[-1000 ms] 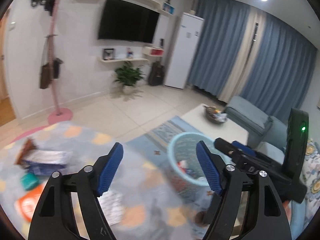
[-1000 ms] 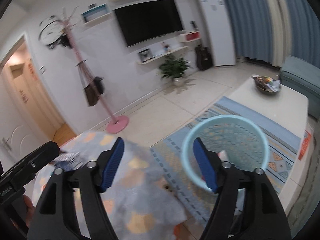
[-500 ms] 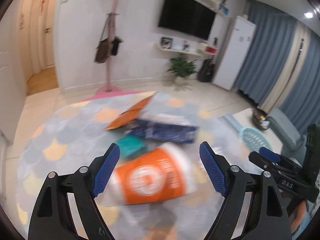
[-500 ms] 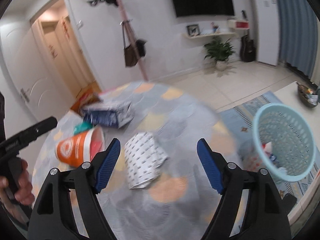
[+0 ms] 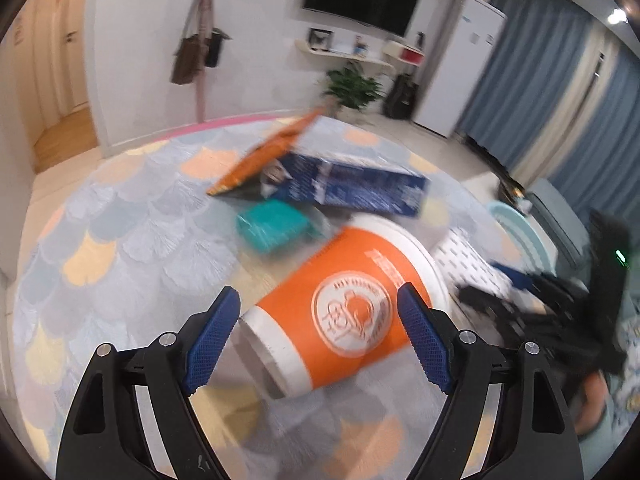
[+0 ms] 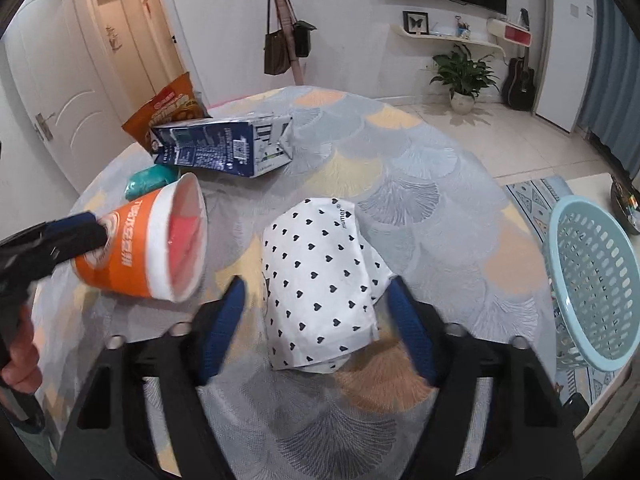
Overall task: Collect trash
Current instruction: 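Grasp the orange paper cup with the left tool while the right tool grasps the polka-dot paper, then carry cup and polka-dot paper over the wastebasket and open both tools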
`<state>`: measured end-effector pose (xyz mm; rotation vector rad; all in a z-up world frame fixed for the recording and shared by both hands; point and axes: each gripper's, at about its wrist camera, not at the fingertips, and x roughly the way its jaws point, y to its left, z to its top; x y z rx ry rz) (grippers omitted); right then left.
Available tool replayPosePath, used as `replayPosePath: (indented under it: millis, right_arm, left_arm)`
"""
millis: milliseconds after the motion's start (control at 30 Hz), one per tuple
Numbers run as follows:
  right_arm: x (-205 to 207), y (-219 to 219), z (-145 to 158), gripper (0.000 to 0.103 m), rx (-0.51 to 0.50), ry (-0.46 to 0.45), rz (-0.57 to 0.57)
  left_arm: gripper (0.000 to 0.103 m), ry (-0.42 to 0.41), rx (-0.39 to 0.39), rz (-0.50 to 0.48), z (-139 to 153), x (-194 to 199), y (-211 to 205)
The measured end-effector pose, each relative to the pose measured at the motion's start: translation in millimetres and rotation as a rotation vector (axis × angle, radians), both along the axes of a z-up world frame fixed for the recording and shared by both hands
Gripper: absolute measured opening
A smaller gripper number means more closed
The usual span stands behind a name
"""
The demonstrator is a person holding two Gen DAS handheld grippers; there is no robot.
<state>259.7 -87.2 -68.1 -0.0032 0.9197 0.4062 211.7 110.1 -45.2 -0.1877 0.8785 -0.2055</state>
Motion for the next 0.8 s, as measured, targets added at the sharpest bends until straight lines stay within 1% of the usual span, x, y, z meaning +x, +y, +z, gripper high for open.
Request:
replayPosePath:
  millis: [100,133,167,267,300,400,567,600,633,733,800]
  right_arm:
    - [-2,1,-1,0.053,0.000,-0.004,0.008]
    - [-2,1,-1,0.049,0.001,-0.004,0.014]
    - [-3,2,-1,0.046,-0.002,-0.007,0.016]
    - [-4,3,-1,0.043,-0.012,-0.010,0.016]
    - [-5,3,-1,0.041,-0.011,-0.011,0.018]
    - [-5,1,-1,0.036,-0.001,-0.011,0.024]
    - [-6,-2,1,0.023,0.029,-0.014,0.033]
    - [-6,-4,1,0.022,0.033,-0.017,0.028]
    - [-7,-6,2,0.021,0.038,-0.020,0.020]
    - [-7,-11,5,0.020,0.069,-0.032,0.015]
    - [-10,-13,9,0.019,0.095,-0.053,0.017]
  left_arm:
    - [0.078,0.029,-0.046,-0.085,1,-20,-8]
    - [0.078,0.035,-0.051,-0.109,0,-26,-12]
    - [0.078,0.039,-0.051,-0.129,0,-30,-16]
    - [0.079,0.045,-0.009,-0.166,-1,-35,-28]
    - [0.080,0.042,0.020,-0.172,-2,-33,-32]
    - [0.080,0.049,0.066,-0.148,-8,-25,-40]
    - [0.078,0.089,0.074,-0.133,-27,-12,-49]
    - [0.077,0.094,0.074,-0.131,-29,-11,-50]
    - [0.073,0.099,0.075,-0.128,-32,-11,-52]
    - [0.070,0.076,0.094,-0.116,-33,-16,-55]
    - [0.069,0.050,0.080,-0.097,-28,-21,-55]
